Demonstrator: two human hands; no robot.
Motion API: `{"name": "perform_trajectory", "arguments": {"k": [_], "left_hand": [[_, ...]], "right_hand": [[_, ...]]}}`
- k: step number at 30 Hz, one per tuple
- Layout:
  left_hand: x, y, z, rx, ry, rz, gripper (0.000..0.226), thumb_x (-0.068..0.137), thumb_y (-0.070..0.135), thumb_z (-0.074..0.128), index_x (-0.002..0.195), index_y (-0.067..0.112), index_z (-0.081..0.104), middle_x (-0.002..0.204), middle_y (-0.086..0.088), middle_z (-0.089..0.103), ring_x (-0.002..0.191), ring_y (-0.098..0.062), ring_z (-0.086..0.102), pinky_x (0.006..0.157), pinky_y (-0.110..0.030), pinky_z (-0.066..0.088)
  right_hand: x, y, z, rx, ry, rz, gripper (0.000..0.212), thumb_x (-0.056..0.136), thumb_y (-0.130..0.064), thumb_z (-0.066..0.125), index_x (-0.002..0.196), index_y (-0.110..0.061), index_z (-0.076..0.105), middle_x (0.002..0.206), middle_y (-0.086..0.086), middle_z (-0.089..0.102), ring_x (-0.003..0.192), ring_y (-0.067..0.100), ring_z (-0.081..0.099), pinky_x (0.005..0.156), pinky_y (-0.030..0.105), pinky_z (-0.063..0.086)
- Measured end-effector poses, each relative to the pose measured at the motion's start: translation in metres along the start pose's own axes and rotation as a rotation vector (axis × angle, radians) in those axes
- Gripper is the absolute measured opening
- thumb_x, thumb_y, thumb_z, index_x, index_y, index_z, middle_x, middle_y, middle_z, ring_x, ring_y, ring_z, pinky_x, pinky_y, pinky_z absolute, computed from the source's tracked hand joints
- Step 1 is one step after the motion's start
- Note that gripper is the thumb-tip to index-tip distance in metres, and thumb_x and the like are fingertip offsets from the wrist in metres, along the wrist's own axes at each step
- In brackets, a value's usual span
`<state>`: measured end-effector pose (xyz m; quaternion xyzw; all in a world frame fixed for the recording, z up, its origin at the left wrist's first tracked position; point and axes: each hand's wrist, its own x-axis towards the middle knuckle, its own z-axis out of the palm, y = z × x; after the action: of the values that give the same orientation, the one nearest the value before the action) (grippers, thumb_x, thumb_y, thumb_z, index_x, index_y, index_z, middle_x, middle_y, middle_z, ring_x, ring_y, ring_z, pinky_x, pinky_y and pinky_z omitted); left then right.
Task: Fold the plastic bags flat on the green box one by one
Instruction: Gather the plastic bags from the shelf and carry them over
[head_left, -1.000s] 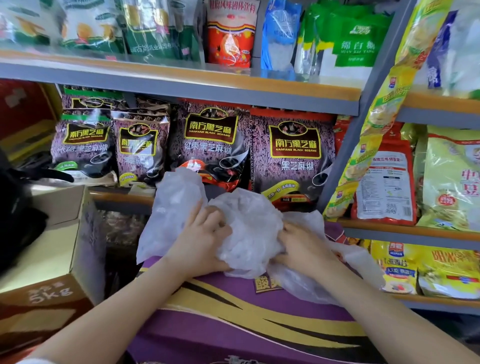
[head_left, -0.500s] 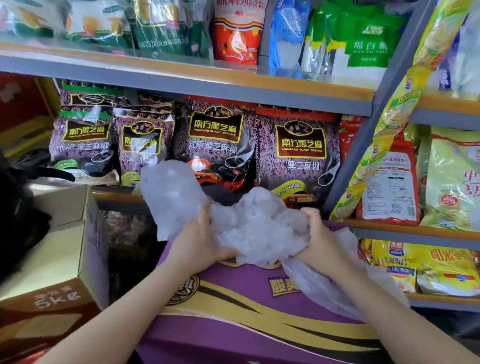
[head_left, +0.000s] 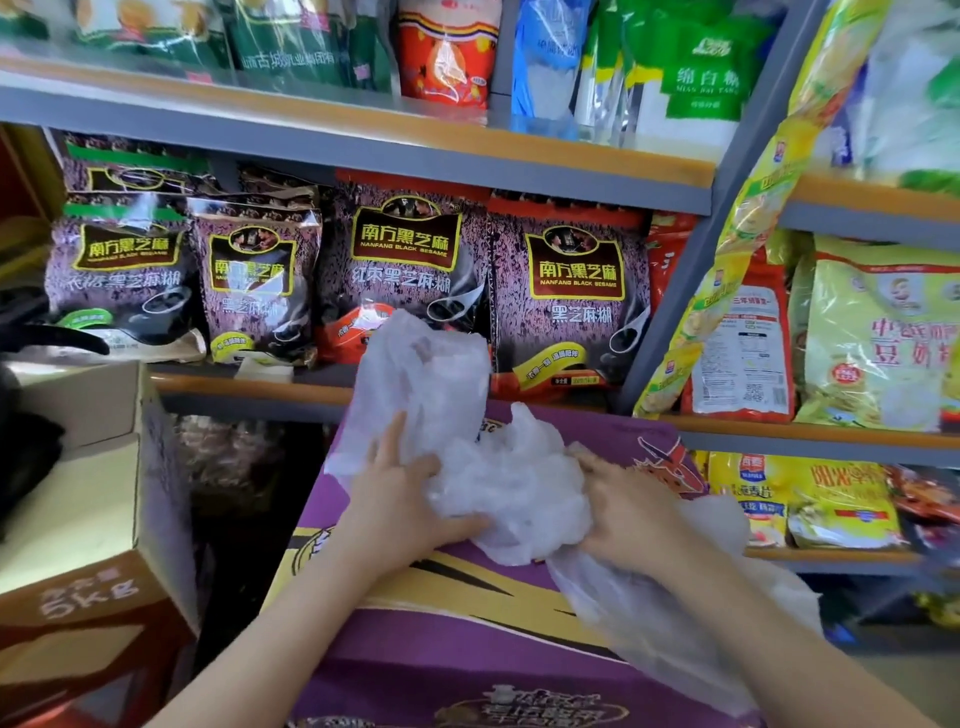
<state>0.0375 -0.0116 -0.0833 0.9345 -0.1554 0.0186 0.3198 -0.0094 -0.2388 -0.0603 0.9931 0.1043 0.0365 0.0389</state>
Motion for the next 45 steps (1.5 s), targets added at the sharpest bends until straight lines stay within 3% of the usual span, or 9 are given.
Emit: {"name": "perform_trajectory", "arguments": {"k": [3, 6, 14, 19, 24, 33, 37, 43, 45], "left_hand": [[-0.006, 0.012, -0.010, -0.462, -0.163, -0.002, 0.094, 0.038, 0.061, 0.069, 0.118, 0.030, 0.029, 0.102, -0.003, 0.059, 0.073, -0.013, 0.061, 0.061, -0.029, 0.052], [-0.008, 0.031, 0.002, -0.583, -0.136, 0.041, 0.119, 0.049, 0.045, 0.081, 0.139, 0.034, 0.003, 0.107, 0.019, 0.053, 0.088, 0.005, 0.058, 0.071, -0.015, 0.050], [-0.015, 0.058, 0.009, -0.258, -0.004, 0.076, 0.052, 0.070, 0.016, 0.077, 0.117, 0.016, 0.057, 0.081, 0.016, 0.056, 0.091, -0.020, 0.061, 0.063, -0.013, 0.040], [-0.034, 0.102, 0.019, 0.233, 0.069, 0.646, 0.032, 0.047, 0.024, 0.084, 0.061, 0.010, 0.058, 0.046, -0.004, 0.058, 0.033, -0.023, 0.053, 0.025, -0.023, 0.033], [-0.048, 0.155, 0.060, 0.123, 0.035, 0.504, 0.017, 0.067, 0.028, 0.046, 0.061, 0.012, 0.049, 0.056, -0.017, 0.057, 0.052, -0.038, 0.056, 0.047, -0.028, 0.028], [-0.111, 0.324, 0.182, -0.008, 0.023, 0.470, 0.022, 0.078, 0.022, 0.050, 0.061, 0.011, 0.042, 0.057, -0.021, 0.058, 0.050, -0.036, 0.056, 0.046, -0.030, 0.035], [-0.145, 0.392, 0.247, -0.016, -0.059, 0.562, 0.015, 0.079, 0.012, 0.057, 0.074, -0.001, 0.057, 0.068, -0.023, 0.061, 0.061, -0.039, 0.060, 0.048, -0.032, 0.036], [-0.198, 0.465, 0.341, -0.217, -0.485, 0.798, 0.080, 0.061, 0.063, 0.067, 0.126, 0.027, 0.037, 0.119, 0.013, 0.046, 0.112, -0.008, 0.042, 0.096, -0.025, 0.041], [-0.202, 0.491, 0.354, -0.315, -0.676, 0.658, 0.098, 0.056, 0.052, 0.079, 0.133, 0.032, 0.021, 0.116, 0.023, 0.035, 0.109, 0.004, 0.033, 0.083, -0.003, 0.026]], "right_hand": [[-0.005, -0.005, 0.004, 0.020, 0.058, 0.084, 0.070, 0.070, -0.062, 0.028, 0.130, -0.030, 0.046, 0.129, -0.008, 0.050, 0.098, 0.020, 0.062, 0.062, 0.027, 0.037], [-0.005, -0.019, 0.003, 0.059, 0.177, 0.073, 0.070, 0.068, -0.058, 0.022, 0.113, -0.019, 0.061, 0.105, 0.003, 0.065, 0.086, 0.027, 0.065, 0.064, 0.034, 0.048], [-0.059, 0.035, -0.008, 0.233, -0.016, 0.050, 0.082, 0.061, -0.064, 0.040, 0.125, -0.016, 0.055, 0.128, 0.005, 0.057, 0.118, 0.023, 0.052, 0.094, 0.024, 0.034], [-0.138, 0.077, -0.013, 0.296, -0.061, 0.301, 0.058, 0.079, -0.051, 0.047, 0.133, -0.030, 0.043, 0.133, -0.013, 0.046, 0.121, 0.014, 0.045, 0.089, 0.028, 0.041], [-0.237, 0.127, -0.005, 0.557, 0.002, 0.492, 0.031, 0.080, -0.023, 0.066, 0.106, -0.031, 0.052, 0.094, -0.019, 0.058, 0.090, 0.009, 0.059, 0.066, 0.015, 0.041], [-0.426, 0.226, 0.038, 0.386, 0.173, 0.847, 0.012, 0.079, -0.009, 0.064, 0.089, -0.014, 0.065, 0.088, 0.005, 0.065, 0.084, 0.026, 0.059, 0.064, 0.023, 0.038], [-0.479, 0.257, 0.068, 0.362, -0.018, 0.876, 0.016, 0.092, -0.017, 0.051, 0.103, -0.009, 0.060, 0.107, 0.007, 0.062, 0.101, 0.024, 0.060, 0.082, 0.029, 0.045], [-0.510, 0.276, 0.060, 0.626, -0.039, 0.927, 0.031, 0.089, -0.014, 0.056, 0.118, -0.005, 0.055, 0.119, 0.017, 0.060, 0.110, 0.034, 0.055, 0.091, 0.039, 0.044], [-0.521, 0.284, 0.063, 0.606, -0.103, 0.929, 0.034, 0.088, -0.020, 0.057, 0.120, -0.009, 0.054, 0.121, 0.014, 0.059, 0.110, 0.033, 0.055, 0.088, 0.036, 0.043]]}}
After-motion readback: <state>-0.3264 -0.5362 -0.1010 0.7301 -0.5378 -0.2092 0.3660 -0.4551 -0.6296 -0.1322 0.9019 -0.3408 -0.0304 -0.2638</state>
